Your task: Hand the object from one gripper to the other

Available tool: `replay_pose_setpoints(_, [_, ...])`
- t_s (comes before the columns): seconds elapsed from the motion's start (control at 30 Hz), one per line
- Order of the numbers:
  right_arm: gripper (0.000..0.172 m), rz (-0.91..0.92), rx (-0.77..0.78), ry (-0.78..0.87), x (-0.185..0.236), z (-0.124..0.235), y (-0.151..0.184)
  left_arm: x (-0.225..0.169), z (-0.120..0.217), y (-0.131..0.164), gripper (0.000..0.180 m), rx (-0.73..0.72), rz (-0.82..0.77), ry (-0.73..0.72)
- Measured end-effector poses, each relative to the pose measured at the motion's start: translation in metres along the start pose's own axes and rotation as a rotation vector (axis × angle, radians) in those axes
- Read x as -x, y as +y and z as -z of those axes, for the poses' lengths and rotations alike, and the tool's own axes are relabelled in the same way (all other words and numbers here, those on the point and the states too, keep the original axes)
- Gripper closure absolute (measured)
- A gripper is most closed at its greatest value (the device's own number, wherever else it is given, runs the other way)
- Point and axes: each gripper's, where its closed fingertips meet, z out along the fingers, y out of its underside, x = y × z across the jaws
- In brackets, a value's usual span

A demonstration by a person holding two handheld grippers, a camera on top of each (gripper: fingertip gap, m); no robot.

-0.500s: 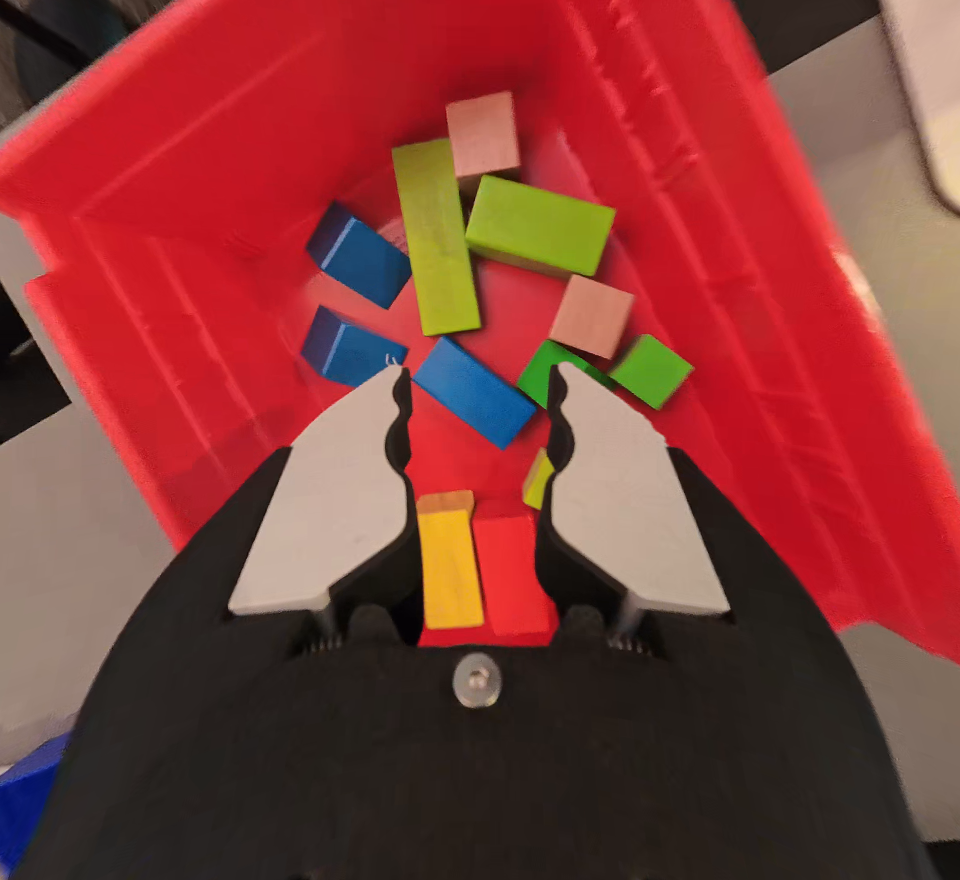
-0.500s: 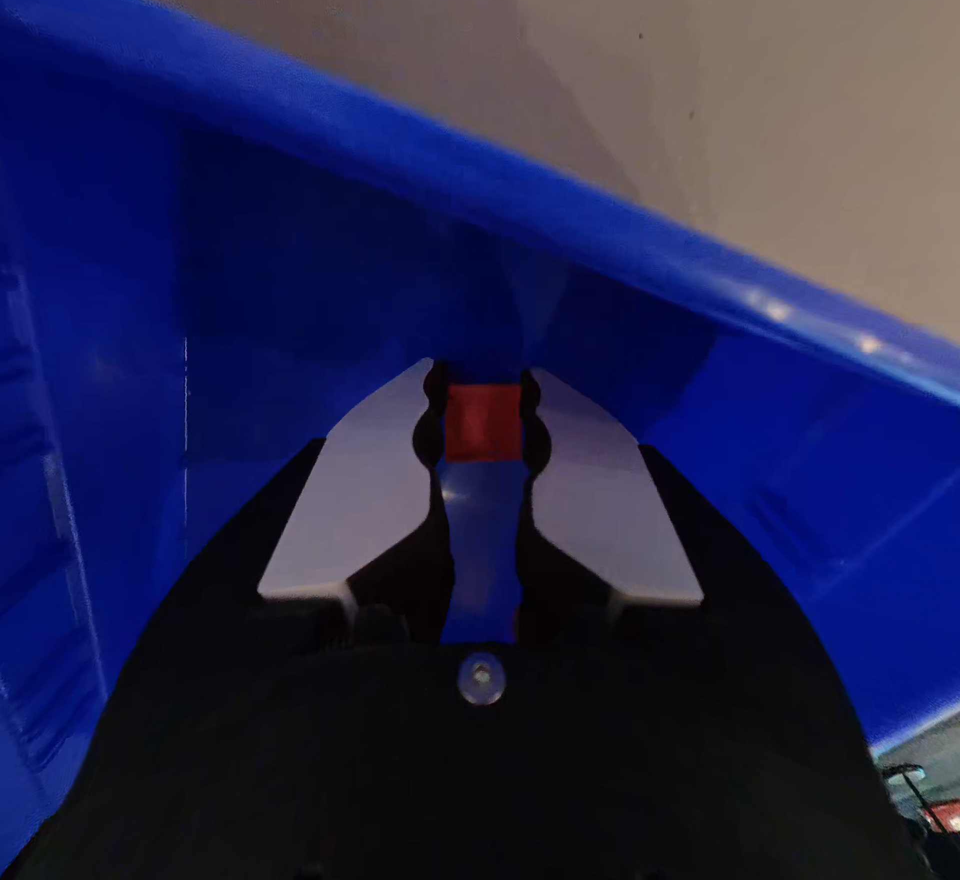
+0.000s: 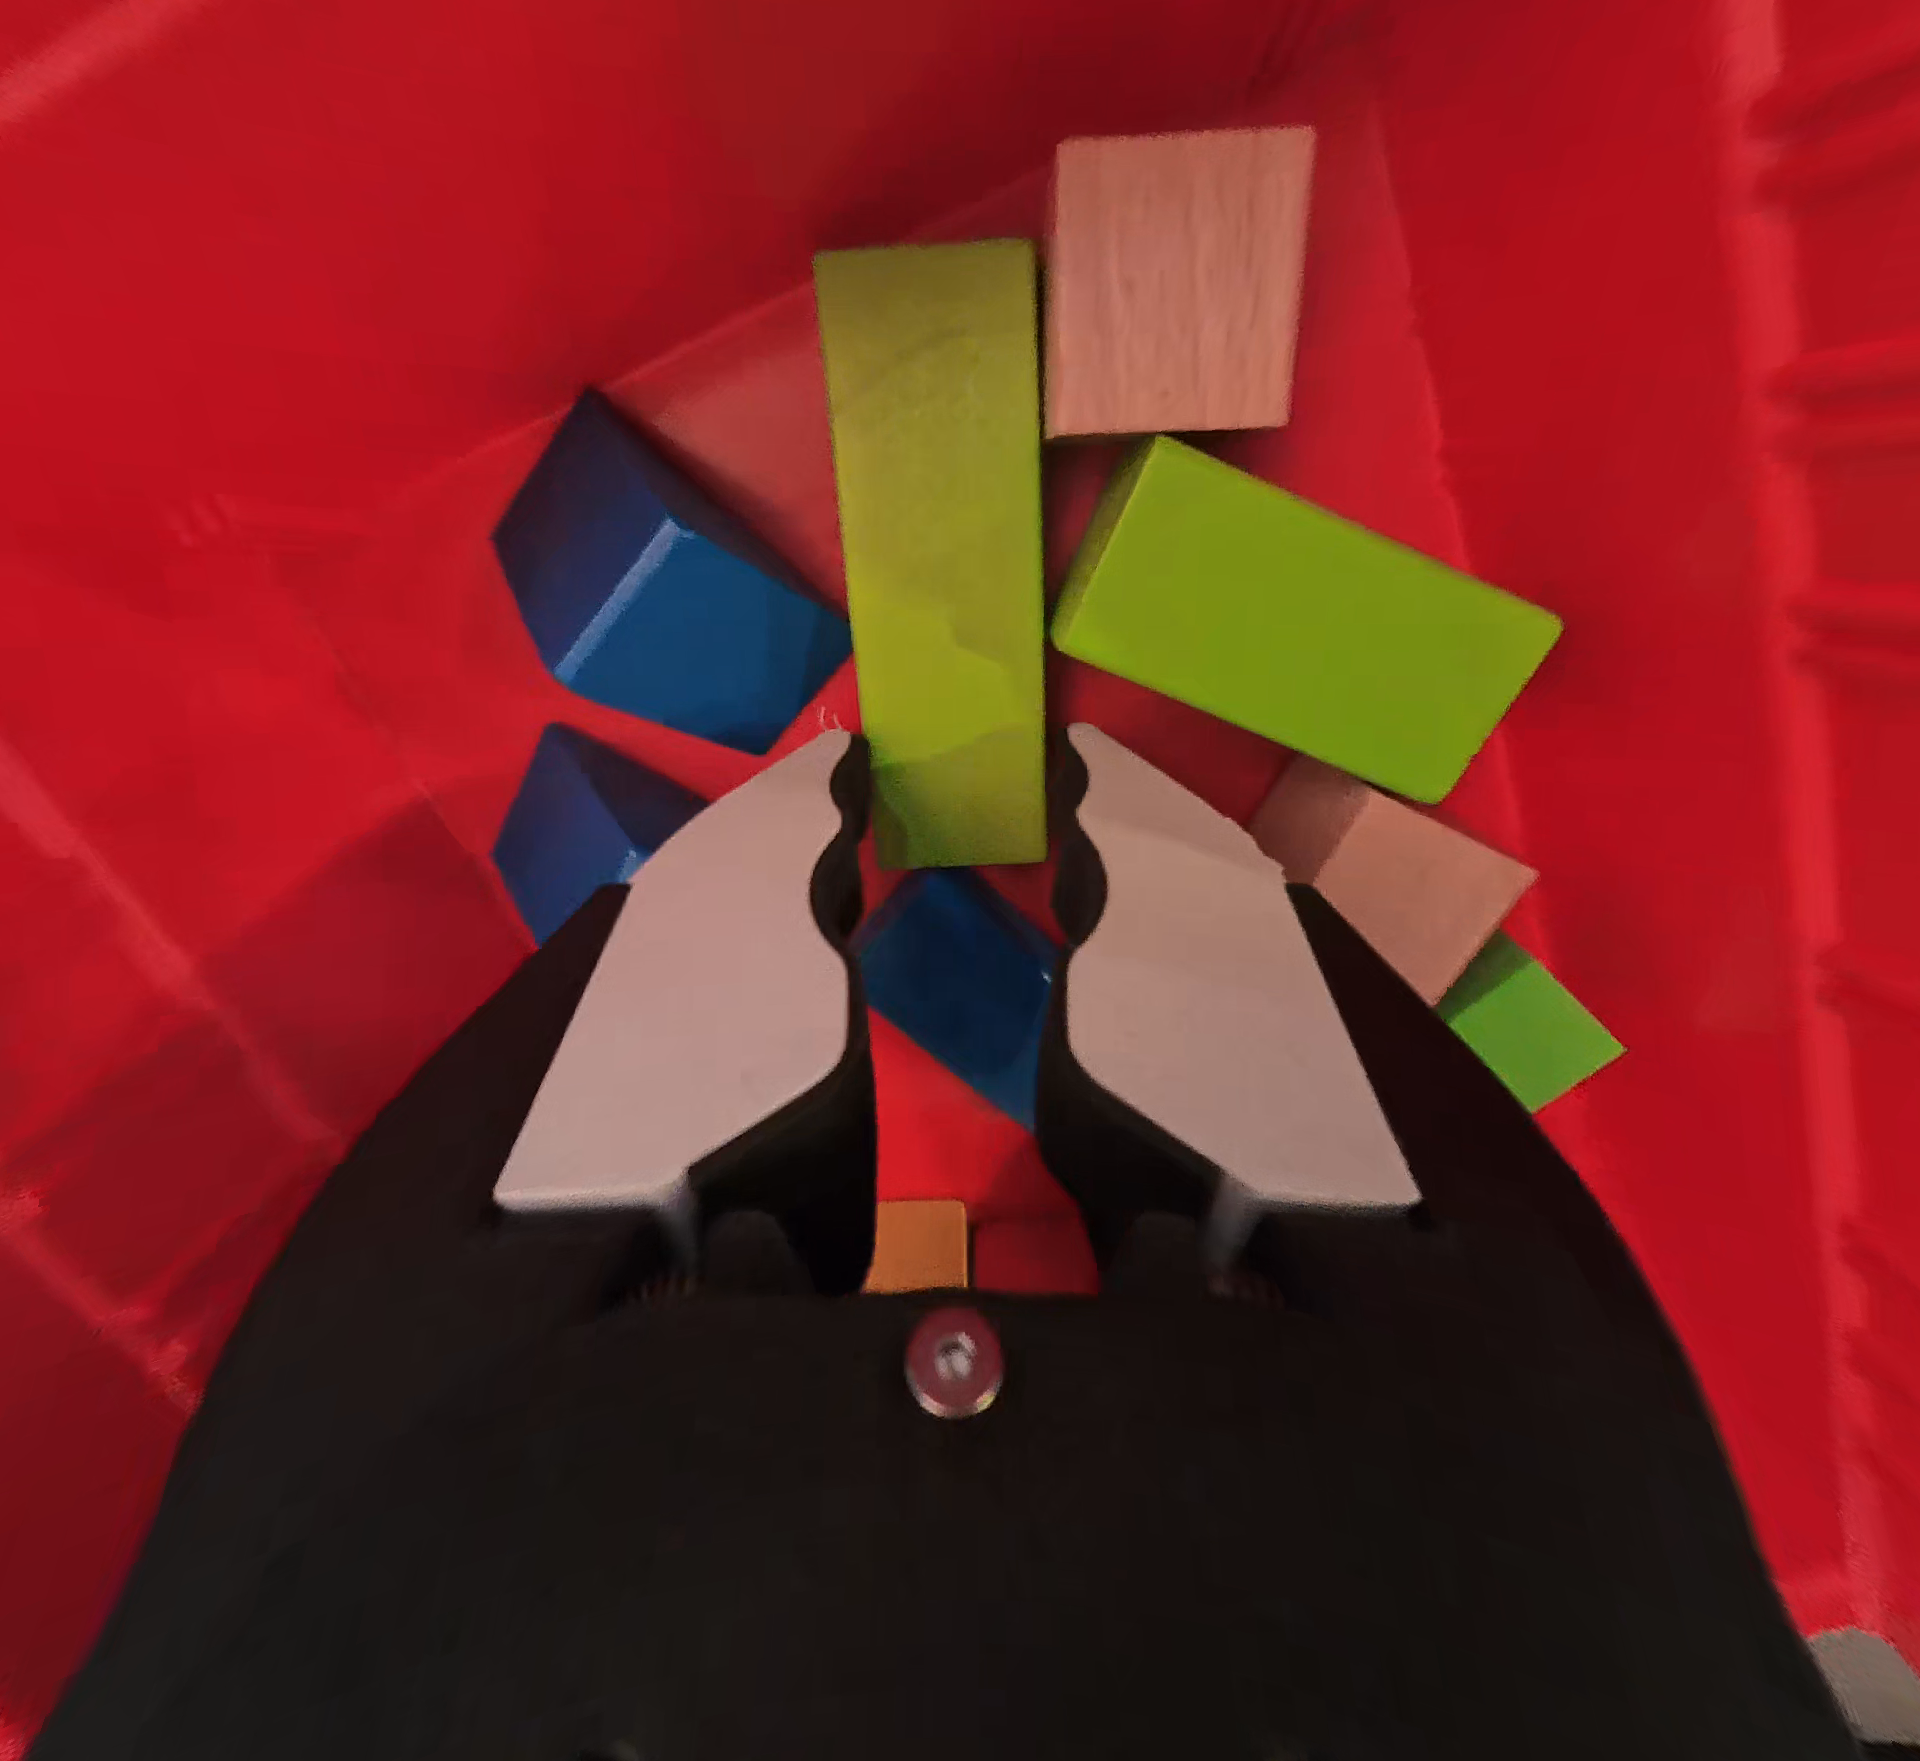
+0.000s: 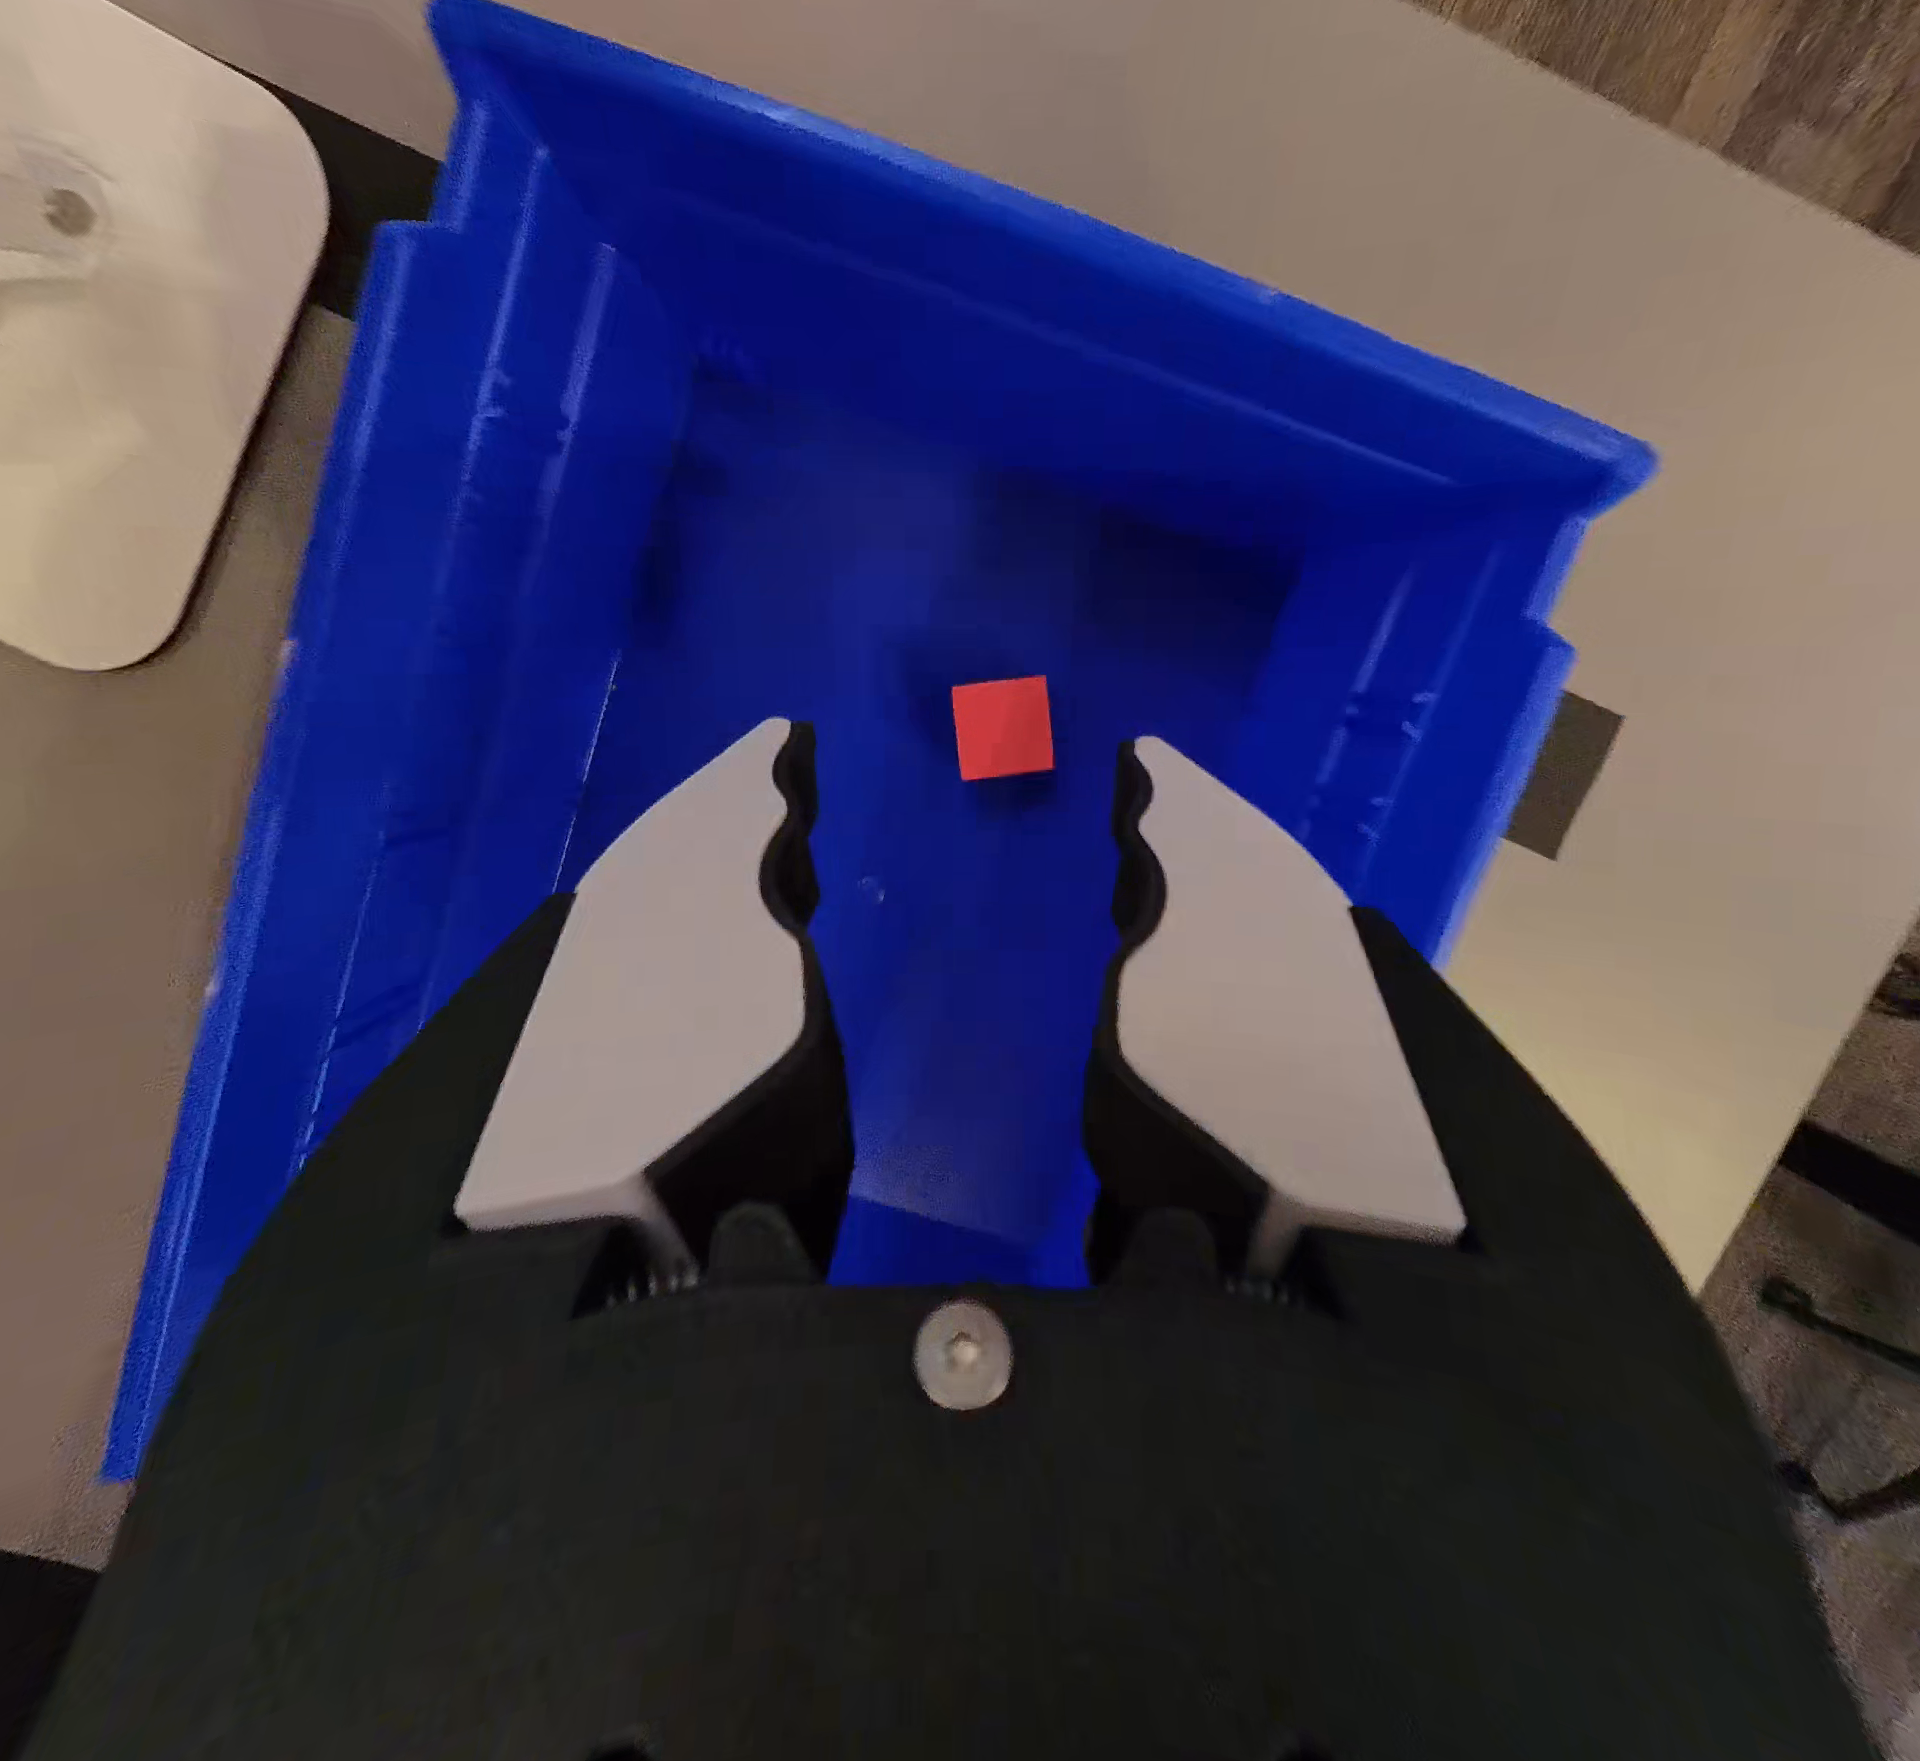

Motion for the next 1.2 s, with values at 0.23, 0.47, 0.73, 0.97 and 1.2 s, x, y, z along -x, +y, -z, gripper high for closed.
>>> replay_pose_setpoints(0.23, [0.122,0.063,-0.211,-0.009,0.041,0.062,-0.017,-0.004,0.007,-0.001,0.148,-0.101,0.026,-0.004])
replay_pose_setpoints(0.47, [0.125,0.264,-0.486,-0.355,0.194,0.118,-0.055,-0.016,0.061,0.003,0.148,-0.326,0.083,0.065])
replay_pose_setpoints(0.73, [0.106,0.41,-0.762,-0.924,0.41,0.146,-0.083,-0.192,0.227,0.009,0.148,-0.907,-0.213,0.599])
replay_pose_setpoints(0.97, [0.119,0.273,-0.815,-1.271,0.448,0.159,-0.092,-0.309,0.271,0.032,0.148,-0.99,-0.345,0.983])
replay_pose_setpoints(1.2, [0.141,0.282,-0.787,-1.235,0.428,0.163,-0.074,-0.338,0.262,0.029,0.148,-0.969,-0.338,1.136])
